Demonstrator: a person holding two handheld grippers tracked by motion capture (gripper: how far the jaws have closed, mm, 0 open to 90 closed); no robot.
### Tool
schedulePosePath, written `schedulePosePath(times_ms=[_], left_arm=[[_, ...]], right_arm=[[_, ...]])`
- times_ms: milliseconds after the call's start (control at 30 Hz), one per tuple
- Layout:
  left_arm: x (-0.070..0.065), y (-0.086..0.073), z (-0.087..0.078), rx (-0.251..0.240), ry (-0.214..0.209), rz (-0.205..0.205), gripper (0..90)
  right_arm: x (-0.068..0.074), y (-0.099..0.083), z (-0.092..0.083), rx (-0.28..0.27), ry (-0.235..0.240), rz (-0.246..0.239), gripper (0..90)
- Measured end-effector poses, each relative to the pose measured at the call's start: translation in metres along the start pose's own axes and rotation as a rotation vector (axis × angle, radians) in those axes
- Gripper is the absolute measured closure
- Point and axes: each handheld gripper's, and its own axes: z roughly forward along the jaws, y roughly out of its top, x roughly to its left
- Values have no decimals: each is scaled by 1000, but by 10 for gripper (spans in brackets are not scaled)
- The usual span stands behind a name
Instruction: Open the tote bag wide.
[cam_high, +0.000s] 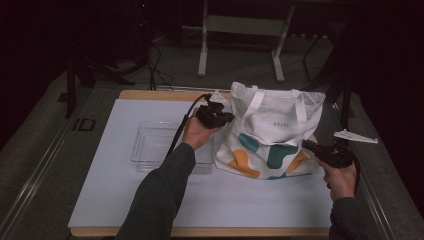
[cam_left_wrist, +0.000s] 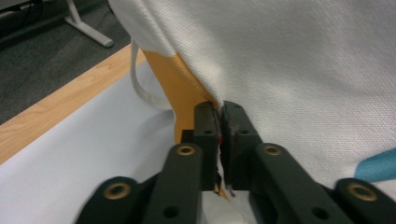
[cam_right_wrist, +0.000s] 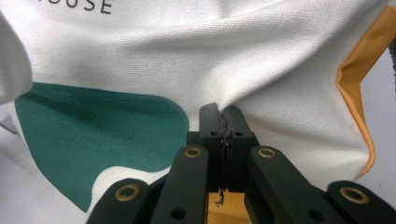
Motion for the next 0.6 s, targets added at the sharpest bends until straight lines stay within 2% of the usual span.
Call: schedulePosePath(times_ms=[300,600], left_arm=[[-1,-1,-16,-14,12,20,885],[-8,-4,-34,-52,-8,38,888]], right_arm=[[0,-1,-10,-16,3,-12,891],[7,-2,-26,-38,-5,-58,892]])
